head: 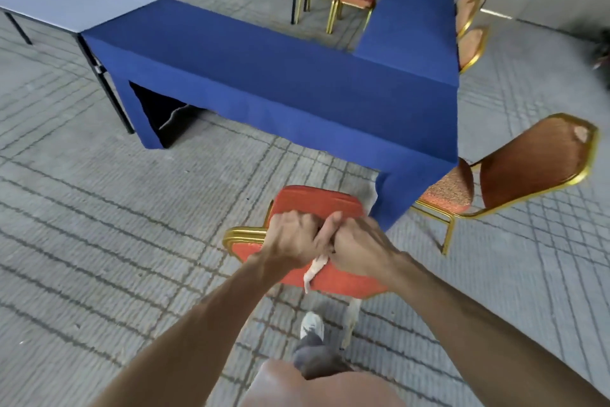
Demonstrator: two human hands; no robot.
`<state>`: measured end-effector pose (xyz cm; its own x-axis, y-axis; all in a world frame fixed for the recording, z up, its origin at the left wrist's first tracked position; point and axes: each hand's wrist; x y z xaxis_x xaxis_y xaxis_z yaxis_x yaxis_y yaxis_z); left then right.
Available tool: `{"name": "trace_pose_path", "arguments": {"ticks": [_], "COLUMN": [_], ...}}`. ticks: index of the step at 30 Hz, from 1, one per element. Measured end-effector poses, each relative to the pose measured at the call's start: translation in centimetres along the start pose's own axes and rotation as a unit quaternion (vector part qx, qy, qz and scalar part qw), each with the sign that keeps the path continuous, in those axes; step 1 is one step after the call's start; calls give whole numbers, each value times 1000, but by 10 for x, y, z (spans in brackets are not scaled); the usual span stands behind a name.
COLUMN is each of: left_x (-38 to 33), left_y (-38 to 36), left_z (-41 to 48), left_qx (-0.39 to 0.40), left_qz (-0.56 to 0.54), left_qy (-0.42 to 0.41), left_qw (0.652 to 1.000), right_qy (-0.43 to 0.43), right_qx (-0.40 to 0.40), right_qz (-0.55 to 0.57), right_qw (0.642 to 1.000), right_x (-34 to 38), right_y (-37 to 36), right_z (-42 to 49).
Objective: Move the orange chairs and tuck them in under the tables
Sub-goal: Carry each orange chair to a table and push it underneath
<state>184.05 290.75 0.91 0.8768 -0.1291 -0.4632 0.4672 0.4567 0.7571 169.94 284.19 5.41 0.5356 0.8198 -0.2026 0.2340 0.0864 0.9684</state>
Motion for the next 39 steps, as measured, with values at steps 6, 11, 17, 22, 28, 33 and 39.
{"name": "trace_pose_path", "arguments": {"ticks": [6, 11, 17, 22, 28, 33, 39], "left_x": [59, 77, 64, 72, 78, 81, 87], "left_y": [-62, -79, -72, -86, -95, -107, -110], "left_z": [6, 26, 113, 171, 220, 247, 275], "left_qx": [58, 173, 139, 118, 79, 33, 82], "left_qz": [-110, -111, -54, -26, -20, 8, -10], "left_qy": [-100, 24, 79, 72, 56, 54, 61], "left_qw": [987, 978, 986, 990, 995, 998, 995], "right_qy": [-40, -24, -69, -105, -112, -141, -172], "right_qx": [78, 99, 67, 9, 5, -10, -19], "right_qz": [53, 60, 57, 96, 109, 109, 88], "right_qw": [995, 993, 994, 990, 988, 984, 981], "right_x": [-15, -23, -84, -129, -165, -184, -197], "right_y": [-37, -47, -35, -34, -28, -21, -25], "right_z": [37, 64, 105, 137, 171, 187, 206]}}
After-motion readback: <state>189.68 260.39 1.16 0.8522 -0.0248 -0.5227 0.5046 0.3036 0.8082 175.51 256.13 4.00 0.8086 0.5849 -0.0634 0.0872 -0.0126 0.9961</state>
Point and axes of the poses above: each hand's wrist, its own z-axis towards the middle knuckle, its own y-axis out of the back of the hand, x = y × z, and after that the axes turned 14 degrees about -z, right-handed
